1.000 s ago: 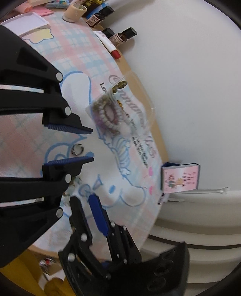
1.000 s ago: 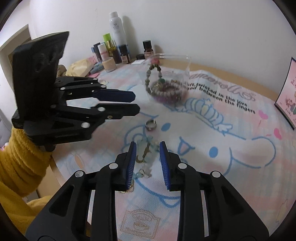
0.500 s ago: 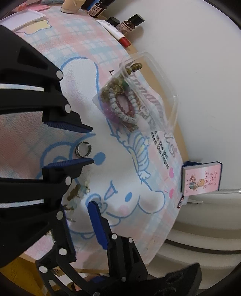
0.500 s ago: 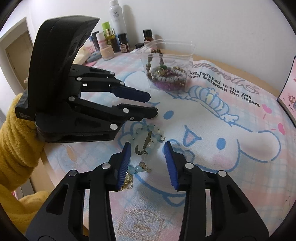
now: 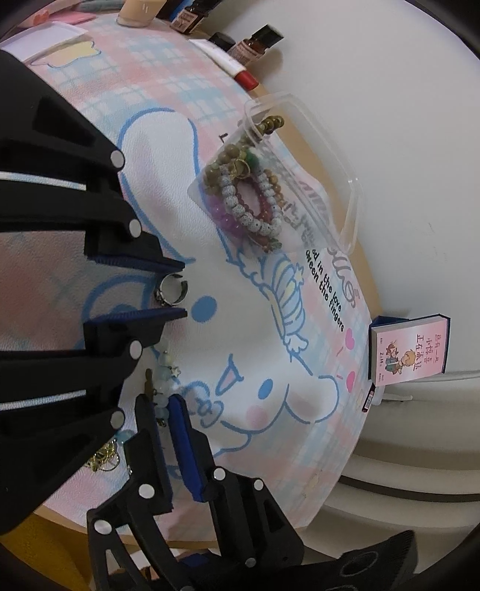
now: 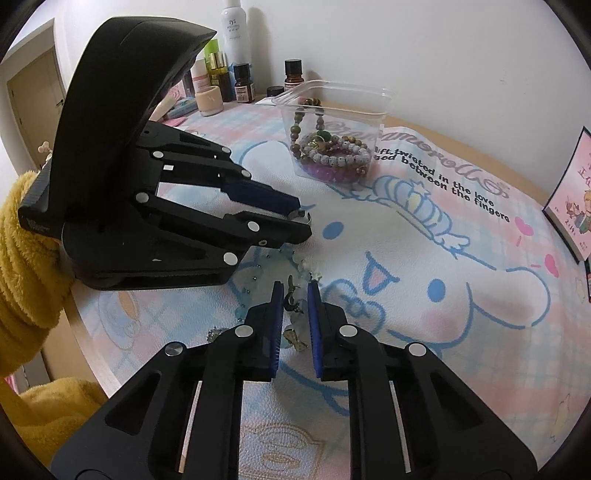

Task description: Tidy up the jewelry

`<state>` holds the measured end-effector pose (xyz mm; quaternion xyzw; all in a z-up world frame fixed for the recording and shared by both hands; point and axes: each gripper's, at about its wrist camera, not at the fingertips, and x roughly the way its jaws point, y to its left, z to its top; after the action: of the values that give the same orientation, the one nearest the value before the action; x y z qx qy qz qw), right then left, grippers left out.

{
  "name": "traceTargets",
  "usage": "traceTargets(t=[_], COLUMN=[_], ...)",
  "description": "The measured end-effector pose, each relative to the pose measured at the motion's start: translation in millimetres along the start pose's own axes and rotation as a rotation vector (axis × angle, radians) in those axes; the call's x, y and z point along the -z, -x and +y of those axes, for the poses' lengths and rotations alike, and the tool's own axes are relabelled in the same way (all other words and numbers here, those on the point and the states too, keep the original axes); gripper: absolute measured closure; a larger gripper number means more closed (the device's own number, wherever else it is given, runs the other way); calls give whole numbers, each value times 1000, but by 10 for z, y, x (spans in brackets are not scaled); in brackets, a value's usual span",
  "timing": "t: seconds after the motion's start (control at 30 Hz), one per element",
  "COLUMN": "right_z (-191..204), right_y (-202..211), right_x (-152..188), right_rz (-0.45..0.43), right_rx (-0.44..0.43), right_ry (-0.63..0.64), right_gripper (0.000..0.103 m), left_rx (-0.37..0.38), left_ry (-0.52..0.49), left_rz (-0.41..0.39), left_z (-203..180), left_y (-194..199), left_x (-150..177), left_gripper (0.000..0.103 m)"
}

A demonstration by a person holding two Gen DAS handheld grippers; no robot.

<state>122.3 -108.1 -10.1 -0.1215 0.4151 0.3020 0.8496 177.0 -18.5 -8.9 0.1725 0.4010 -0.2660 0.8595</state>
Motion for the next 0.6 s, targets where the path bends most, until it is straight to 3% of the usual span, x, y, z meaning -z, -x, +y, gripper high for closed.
traceTargets(t=[0.27, 0.6], right_z=[-51, -47], right_y=[102, 291], right_x=[-35, -129], right_rz=[-26, -63], right_rx=[-40, -23], right_ry=[-35, -18], right_gripper=[95, 95], left_rx=[-14, -24], left_ry=[3, 18], left_rz=[-20, -94], left_z=[-15, 23], left_y=[42, 345], left_x=[-9, -48], left_gripper=[84, 84])
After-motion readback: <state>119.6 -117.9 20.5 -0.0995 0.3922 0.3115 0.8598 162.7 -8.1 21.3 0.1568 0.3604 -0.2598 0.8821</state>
